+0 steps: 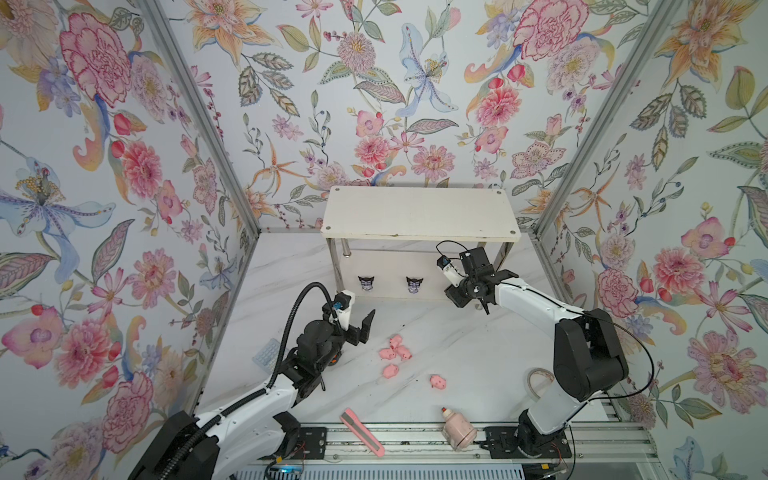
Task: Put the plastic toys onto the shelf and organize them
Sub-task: 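Lower the figure onto the lower shelf end and open the right gripper, then withdraw the right gripper from the shelf down toward the pink pigs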
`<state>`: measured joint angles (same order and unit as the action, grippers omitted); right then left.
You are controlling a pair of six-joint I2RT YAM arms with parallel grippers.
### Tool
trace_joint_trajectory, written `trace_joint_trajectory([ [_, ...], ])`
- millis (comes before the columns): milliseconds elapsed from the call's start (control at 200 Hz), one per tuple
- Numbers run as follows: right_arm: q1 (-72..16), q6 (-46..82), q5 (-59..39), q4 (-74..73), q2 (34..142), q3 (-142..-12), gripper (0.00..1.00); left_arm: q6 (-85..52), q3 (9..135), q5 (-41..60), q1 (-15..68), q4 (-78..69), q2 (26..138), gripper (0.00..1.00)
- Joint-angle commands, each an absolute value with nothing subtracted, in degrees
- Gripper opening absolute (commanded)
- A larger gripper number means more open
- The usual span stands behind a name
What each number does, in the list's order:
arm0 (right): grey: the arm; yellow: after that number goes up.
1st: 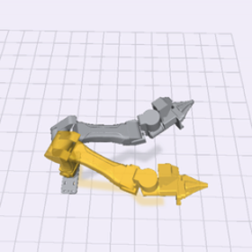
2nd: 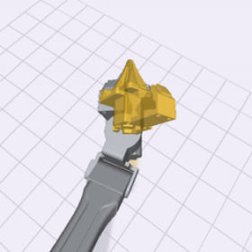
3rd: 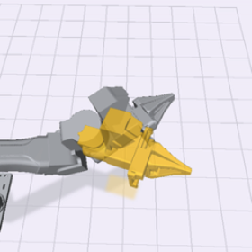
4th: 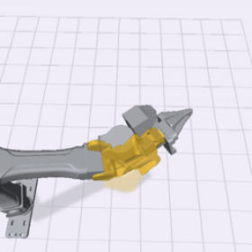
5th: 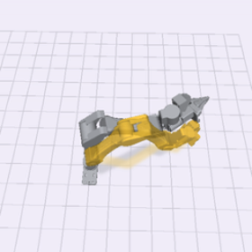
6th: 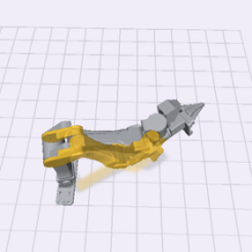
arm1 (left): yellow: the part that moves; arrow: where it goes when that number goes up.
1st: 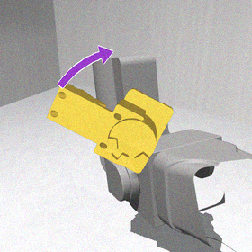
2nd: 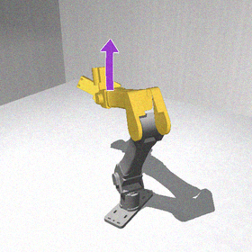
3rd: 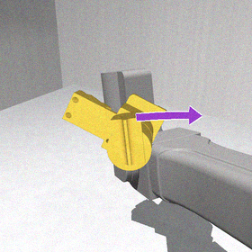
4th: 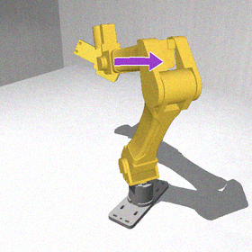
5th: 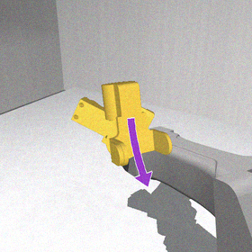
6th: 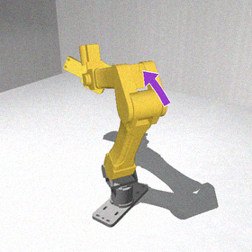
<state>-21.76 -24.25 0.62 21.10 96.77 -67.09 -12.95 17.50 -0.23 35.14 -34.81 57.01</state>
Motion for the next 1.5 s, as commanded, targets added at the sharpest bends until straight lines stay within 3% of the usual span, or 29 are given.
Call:
trace_joint_trajectory([
  [0, -21.53, -23.31, 1.09, 19.59, 95.39, -66.40, 0.66, -13.54, 16.96, 0.18, 34.38, -36.04, 57.38, 0.91],
  [375, -23.41, -15.71, 0.11, 16.37, 88.97, -61.40, 0.72, -13.70, 16.79, 0.21, 34.36, -36.05, 56.99, 0.91],
  [641, -23.77, -6.86, 4.53, 13.30, 76.60, -52.87, 0.73, -14.23, 16.19, 0.41, 34.27, -36.42, 56.35, 0.91],
  [761, -23.97, -2.23, 1.66, 13.37, 69.99, -48.24, 0.65, -14.83, 16.08, 0.67, 34.19, -37.33, 57.22, 0.91],
  [1041, -29.00, 8.88, -0.91, 18.55, 61.89, -40.87, 0.27, -17.51, 17.05, 3.72, 34.18, -37.59, 60.25, 0.89],
  [1301, -41.69, 19.12, -0.06, 19.17, 58.87, -33.66, 0.25, -20.40, 19.65, 8.77, 34.18, -28.13, 55.06, 0.83],
  [1496, -54.19, 22.52, 3.32, 14.99, 65.46, -33.05, 0.31, -24.18, 18.02, 7.47, 37.17, -23.15, 50.79, 0.77],
])
